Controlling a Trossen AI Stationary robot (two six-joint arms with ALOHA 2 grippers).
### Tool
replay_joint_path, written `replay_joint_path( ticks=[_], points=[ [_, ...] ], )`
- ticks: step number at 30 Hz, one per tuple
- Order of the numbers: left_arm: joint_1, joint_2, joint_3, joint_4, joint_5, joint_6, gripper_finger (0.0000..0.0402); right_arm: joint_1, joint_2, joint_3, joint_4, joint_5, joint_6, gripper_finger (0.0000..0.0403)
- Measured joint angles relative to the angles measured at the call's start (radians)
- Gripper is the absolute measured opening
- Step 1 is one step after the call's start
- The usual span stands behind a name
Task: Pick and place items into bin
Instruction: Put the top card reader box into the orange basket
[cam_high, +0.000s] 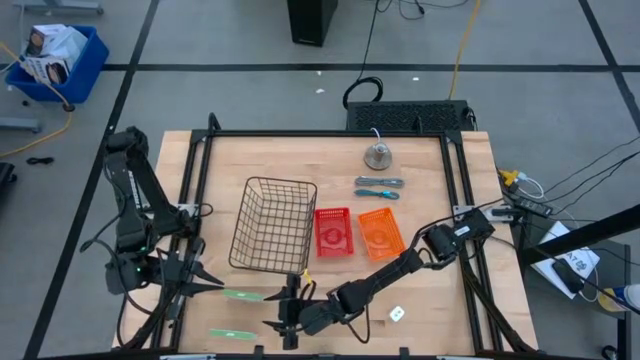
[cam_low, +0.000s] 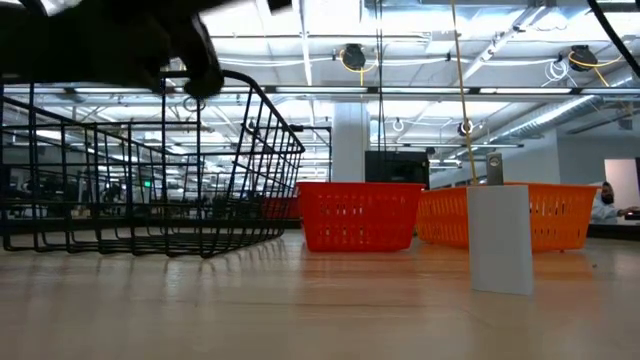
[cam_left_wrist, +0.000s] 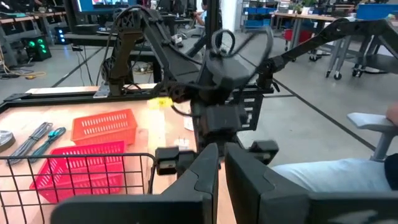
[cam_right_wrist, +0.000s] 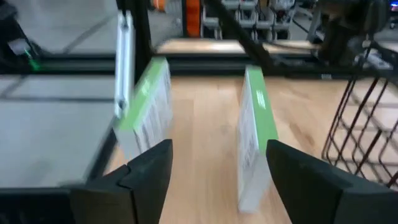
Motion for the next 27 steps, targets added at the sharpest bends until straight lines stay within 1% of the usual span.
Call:
replay_joint_path(
  ticks=[7, 8, 11, 13, 16, 20, 23, 27],
  points=[
    [0.000, 0.000, 0.000, -0.001, 0.006, -0.002, 0.0030, -0.012, 0.013, 0.000, 0.019, -0.001, 0.002, 0.0240],
    [0.000, 0.000, 0.000, -0.002, 0.021, -0.005, 0.0030, -0.012, 0.013, 0.000, 0.025, -0.002, 0.007, 0.0239],
    [0.000, 0.000, 0.000, -0.029, 0.134, -0.022, 0.0030, -0.008, 0.010, 0.000, 0.070, -0.046, 0.001, 0.0238],
    [0.002, 0.002, 0.000, -0.056, 0.182, -0.078, 0.0031, 0.004, 0.006, 0.000, 0.123, -0.082, -0.036, 0.0238],
    [0.003, 0.020, 0.000, -0.124, 0.191, -0.203, 0.0031, 0.032, -0.010, 0.000, 0.171, -0.090, -0.110, 0.0238],
    [0.019, 0.078, 0.000, -0.191, 0.233, -0.386, 0.0033, 0.062, -0.036, 0.000, 0.164, -0.049, -0.191, 0.0238],
    [0.045, 0.138, -0.001, -0.204, 0.263, -0.455, 0.0050, 0.075, -0.053, 0.000, 0.156, 0.004, -0.254, 0.0238],
    [0.072, 0.206, -0.001, -0.200, 0.321, -0.508, 0.0100, 0.085, -0.072, 0.000, 0.129, 0.062, -0.288, 0.0238]
  ],
)
